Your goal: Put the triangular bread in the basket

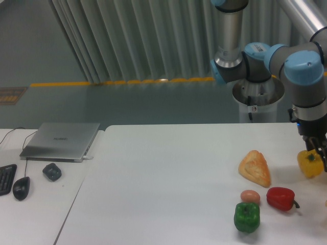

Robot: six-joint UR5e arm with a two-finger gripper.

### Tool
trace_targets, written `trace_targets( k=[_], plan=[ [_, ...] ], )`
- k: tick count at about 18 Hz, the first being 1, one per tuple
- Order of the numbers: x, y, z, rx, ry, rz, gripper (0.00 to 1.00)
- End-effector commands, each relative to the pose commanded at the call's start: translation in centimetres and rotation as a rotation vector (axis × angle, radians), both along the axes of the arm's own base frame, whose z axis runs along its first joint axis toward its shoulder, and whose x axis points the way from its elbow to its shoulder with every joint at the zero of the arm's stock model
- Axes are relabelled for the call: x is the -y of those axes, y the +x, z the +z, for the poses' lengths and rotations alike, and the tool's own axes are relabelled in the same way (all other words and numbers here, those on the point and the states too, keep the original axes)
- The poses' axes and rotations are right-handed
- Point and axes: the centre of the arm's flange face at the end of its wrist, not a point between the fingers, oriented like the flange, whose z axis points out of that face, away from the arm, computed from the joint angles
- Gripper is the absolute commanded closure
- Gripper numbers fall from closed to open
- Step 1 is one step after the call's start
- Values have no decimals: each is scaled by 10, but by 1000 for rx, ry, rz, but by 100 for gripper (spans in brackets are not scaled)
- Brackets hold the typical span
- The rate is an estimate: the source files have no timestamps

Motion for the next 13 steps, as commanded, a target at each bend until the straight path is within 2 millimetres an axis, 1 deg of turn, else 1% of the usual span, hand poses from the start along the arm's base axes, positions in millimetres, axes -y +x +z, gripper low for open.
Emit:
trace_targets(
  k=[6, 8, 11, 12, 13],
  plan=[
    [1, 7, 1, 22, 13, 22, 0],
    [-2, 10, -4, 62, 75, 66, 0],
    [-2, 7, -10, 87, 162, 166, 0],
    [0, 8, -14, 85, 165, 191, 0],
    [1, 9, -14, 83, 166, 197, 0]
  ],
)
